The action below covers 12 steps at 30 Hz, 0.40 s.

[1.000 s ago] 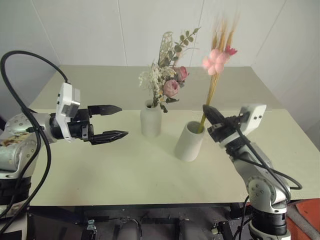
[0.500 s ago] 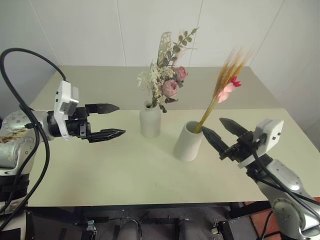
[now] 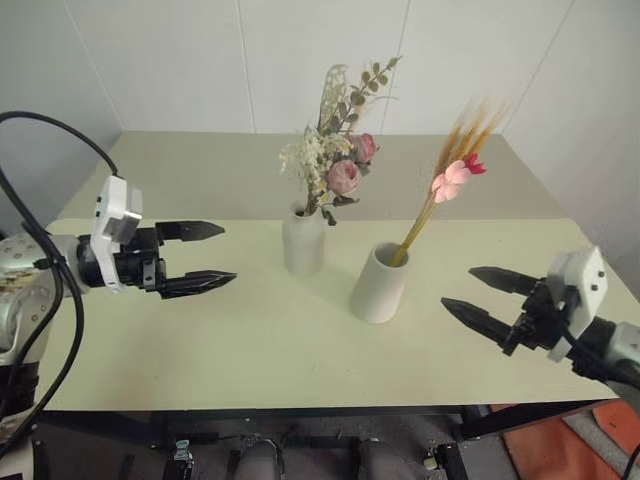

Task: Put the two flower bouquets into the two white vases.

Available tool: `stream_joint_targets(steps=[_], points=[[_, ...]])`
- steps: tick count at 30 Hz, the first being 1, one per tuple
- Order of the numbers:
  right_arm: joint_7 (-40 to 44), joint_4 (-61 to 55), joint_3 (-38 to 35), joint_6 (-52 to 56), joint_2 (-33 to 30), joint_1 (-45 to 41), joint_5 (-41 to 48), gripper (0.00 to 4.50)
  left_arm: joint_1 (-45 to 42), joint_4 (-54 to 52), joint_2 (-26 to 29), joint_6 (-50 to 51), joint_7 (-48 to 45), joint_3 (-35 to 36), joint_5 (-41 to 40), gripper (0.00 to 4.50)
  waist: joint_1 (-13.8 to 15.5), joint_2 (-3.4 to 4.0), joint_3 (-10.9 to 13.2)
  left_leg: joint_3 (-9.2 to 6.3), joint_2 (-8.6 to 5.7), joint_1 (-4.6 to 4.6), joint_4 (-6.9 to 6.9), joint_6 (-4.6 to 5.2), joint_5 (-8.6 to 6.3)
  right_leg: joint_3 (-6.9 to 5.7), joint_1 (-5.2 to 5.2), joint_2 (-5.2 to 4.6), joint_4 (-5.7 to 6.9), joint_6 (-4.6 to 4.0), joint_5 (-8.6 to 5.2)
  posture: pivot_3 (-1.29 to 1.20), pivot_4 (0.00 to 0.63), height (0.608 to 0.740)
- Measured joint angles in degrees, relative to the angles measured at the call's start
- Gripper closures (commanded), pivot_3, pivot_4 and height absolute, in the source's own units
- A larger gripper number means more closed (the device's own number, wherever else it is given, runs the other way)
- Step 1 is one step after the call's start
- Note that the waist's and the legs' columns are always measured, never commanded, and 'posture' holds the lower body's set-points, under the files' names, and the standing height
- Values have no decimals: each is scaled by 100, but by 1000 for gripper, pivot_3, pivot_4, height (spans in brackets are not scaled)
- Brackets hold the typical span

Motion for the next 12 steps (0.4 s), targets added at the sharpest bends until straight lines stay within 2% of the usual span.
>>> stream_joint_targets(steps=[7,12], points=[[405,651,-84,-25,-217,-199,-264,396,0,253,8,-329,-118,4,92,0,-5,-1,0,1,0,-1,0,0,0,0,0,0,0,3,2,0,150,740],[677,1288,-42,-77,-354,-718,-414,396,-135,350,-72,-453,-95,-103,159,0,-11,-1,0,4,0,4,0,0,0,3,1,2,2,6,3,0,150,740]])
